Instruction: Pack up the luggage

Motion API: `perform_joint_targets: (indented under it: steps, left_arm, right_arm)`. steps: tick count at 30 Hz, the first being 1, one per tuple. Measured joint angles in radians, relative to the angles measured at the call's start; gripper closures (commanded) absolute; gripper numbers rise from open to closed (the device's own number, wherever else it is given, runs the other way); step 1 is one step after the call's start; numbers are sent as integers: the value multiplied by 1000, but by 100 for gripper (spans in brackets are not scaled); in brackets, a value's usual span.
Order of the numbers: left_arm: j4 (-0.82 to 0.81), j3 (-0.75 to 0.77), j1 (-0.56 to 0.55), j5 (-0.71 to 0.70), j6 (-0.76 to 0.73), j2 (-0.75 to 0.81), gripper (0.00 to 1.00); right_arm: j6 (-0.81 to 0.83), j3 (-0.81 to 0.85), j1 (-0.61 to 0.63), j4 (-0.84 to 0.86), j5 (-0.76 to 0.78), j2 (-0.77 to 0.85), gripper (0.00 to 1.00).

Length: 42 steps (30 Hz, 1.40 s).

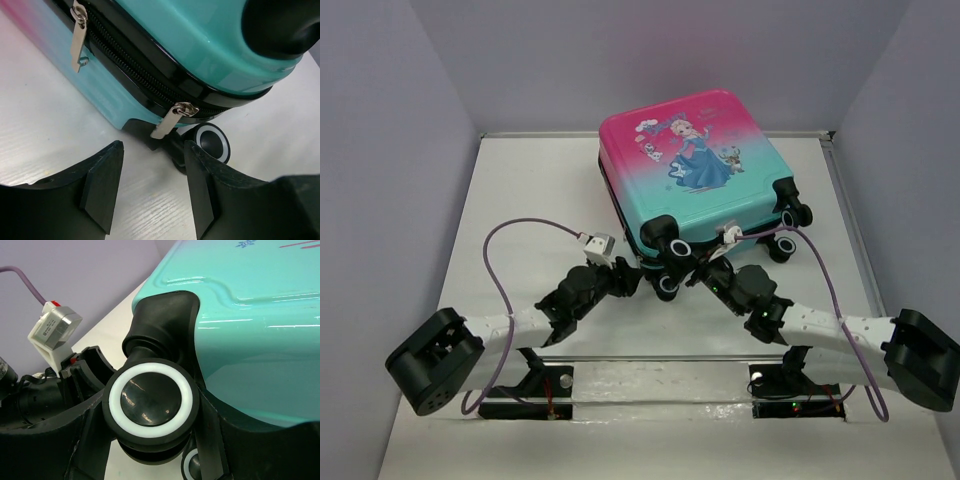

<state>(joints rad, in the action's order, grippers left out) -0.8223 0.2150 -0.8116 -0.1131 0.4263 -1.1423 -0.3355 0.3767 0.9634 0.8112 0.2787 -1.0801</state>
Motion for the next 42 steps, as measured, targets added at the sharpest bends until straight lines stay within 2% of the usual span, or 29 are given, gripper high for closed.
perform_joint_targets:
  steps: [5, 7, 8, 9, 11, 16, 22, 25, 35, 37, 38, 39, 42]
  left_arm:
    - [-2, 56, 0, 4, -56, -67, 42]
    - [5, 79, 0, 8, -78, -84, 49]
    - [8, 83, -1, 9, -88, -85, 56]
    - [11, 86, -3, 11, -94, -85, 75]
    - [14, 95, -11, 34, -110, -85, 94]
    - [53, 116, -20, 29, -134, -85, 94]
    - [118, 132, -24, -61, -130, -68, 94]
    - [140, 144, 32, -105, -112, -58, 94]
    - [222, 209, 138, -35, -32, -79, 94]
    - [254, 241, 154, -28, -17, -98, 84]
    - [275, 254, 163, -28, -2, -101, 70]
    - [294, 263, 172, -36, 13, -100, 61]
    - [345, 264, 206, -90, 45, -50, 43]
  right_arm:
    - [0, 0, 0, 0, -1, 0, 93]
    - [0, 0, 0, 0, -1, 0, 93]
    - [-1, 0, 0, 0, -1, 0, 93]
    - [-1, 0, 0, 0, -1, 0, 93]
    - [-2, 0, 0, 0, -1, 0, 93]
    - [-5, 0, 0, 1, -2, -2, 93]
    - [-4, 0, -1, -14, -6, 7, 93]
    - [-3, -11, -1, -31, -17, 32, 93]
    - [-9, -26, 1, -91, -71, 89, 93]
    - [-11, -21, 3, -85, -73, 70, 93]
    - [-13, -11, 7, -82, -77, 49, 93]
    - [-16, 2, 9, -80, -80, 29, 93]
    - [-21, 55, 23, -79, -88, -47, 93]
